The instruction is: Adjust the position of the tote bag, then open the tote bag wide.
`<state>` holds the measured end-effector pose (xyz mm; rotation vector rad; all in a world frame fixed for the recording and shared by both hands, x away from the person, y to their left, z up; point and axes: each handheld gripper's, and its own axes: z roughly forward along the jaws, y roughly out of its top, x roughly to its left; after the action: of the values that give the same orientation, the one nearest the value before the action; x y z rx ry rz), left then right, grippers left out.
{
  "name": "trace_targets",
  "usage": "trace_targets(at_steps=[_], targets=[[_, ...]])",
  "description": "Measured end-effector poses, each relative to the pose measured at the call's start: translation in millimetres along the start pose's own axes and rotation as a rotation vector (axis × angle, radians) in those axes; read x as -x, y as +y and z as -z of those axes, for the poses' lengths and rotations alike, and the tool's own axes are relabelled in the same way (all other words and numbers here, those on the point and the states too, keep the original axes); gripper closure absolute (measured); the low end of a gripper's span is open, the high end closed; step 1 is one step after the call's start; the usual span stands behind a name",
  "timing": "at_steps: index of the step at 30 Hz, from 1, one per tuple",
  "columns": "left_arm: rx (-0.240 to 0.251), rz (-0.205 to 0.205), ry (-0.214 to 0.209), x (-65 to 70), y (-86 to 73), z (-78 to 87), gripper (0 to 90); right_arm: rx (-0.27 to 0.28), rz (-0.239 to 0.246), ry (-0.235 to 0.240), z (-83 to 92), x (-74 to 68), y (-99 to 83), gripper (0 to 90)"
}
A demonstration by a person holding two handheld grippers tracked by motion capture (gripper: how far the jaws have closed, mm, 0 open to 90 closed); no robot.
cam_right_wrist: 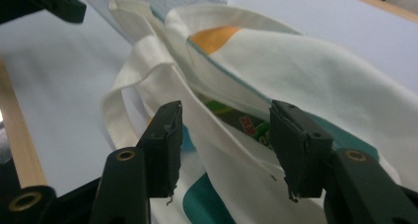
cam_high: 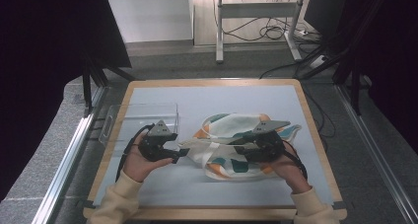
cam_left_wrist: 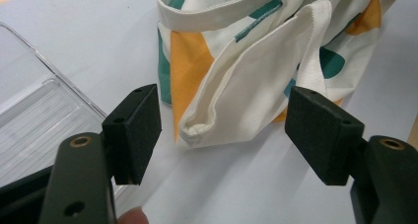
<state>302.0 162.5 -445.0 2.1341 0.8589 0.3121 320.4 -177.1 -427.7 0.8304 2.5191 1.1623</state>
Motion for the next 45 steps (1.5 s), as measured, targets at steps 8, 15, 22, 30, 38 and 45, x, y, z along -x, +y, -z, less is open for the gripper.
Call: trace_targets(at_steps=[8, 15, 22, 30, 38, 45], targets=[[0.005, 0.002, 0.003, -2.0, 0.0, 1.9, 30.2, -0.091, 0.027, 0.003, -18.2, -0.5, -7.0, 58.1], [0.034, -0.006, 0.002, -0.9, 3.5, 5.3, 30.6, -0.107, 0.015, 0.008, -18.9, 2.4, -9.4, 73.9], [0.064, -0.02, -0.018, 4.1, 17.7, 2.2, 31.6, -0.11, 0.017, 0.025, -18.3, 3.7, -14.8, 80.8], [0.072, -0.059, -0.049, 17.0, 40.5, -10.1, 32.8, -0.107, 0.021, 0.028, -18.1, 2.8, -17.5, 84.8], [0.061, -0.078, -0.084, 17.8, 64.6, -30.2, 34.0, -0.105, 0.017, 0.038, -18.5, 4.0, -19.2, 85.7], [0.037, -0.108, -0.119, 18.7, 81.8, -52.9, 34.1, -0.102, 0.009, 0.04, -18.0, 3.5, -20.3, 85.6]])
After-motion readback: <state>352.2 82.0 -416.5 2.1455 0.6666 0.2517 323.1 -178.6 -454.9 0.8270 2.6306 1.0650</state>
